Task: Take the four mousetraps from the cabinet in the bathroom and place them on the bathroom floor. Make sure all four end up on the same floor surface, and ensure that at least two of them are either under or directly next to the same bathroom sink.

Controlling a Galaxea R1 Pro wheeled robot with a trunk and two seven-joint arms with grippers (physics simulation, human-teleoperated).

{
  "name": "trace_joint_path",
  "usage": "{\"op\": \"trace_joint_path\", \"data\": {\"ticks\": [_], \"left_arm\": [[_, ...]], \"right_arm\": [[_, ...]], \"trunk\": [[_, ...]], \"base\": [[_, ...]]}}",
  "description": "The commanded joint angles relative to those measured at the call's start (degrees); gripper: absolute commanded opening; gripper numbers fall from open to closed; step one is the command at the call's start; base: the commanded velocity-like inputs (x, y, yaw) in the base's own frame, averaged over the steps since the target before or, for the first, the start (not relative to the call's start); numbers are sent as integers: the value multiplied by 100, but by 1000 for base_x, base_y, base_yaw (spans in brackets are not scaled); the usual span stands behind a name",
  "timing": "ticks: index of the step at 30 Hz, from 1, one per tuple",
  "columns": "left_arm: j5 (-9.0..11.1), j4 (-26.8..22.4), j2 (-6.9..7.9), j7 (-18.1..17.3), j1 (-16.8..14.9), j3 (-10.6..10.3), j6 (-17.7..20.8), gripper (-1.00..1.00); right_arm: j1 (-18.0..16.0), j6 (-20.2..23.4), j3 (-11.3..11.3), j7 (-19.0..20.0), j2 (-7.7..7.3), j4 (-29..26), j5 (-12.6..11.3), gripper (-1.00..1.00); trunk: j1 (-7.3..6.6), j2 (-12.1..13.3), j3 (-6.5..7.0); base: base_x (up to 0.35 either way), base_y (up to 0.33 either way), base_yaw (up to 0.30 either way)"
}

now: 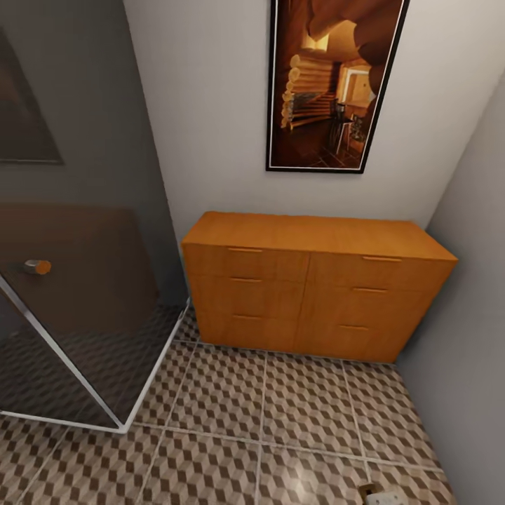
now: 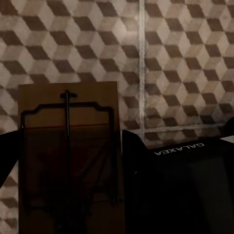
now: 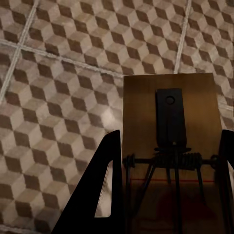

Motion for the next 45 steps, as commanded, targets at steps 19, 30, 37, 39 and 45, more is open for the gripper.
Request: {"op": "trace_joint_path", "data": {"ticks": [19,30,37,39,45], "left_arm": [[19,-12,2,59,-10,-47,-28,-100],[19,-12,1,59,-9,-47,-28,-100],[19,-11,2,59,-8,-47,-28,-100],[19,-11,1,59,-9,-47,-28,-100],[19,-11,1,59,-12,-47,-28,-100]], "right_arm": [[-1,-6,49,-35,-6,-17,-27,-100],[-1,-9,49,-35,-6,-17,-28,-100],[-1,-7,49,-36,-6,-17,-24,-100],[-1,-6,49,-36,-6,-17,-24,-100],[-1,-8,49,-34,-6,-17,-23,-100]], "trunk": [[0,-3,-5],[0,-3,-5],[0,-3,-5],[0,-3,-5],[0,-3,-5]], "base": [[0,0,286],[0,0,286],[0,0,286],[0,0,286],[0,0,286]]}}
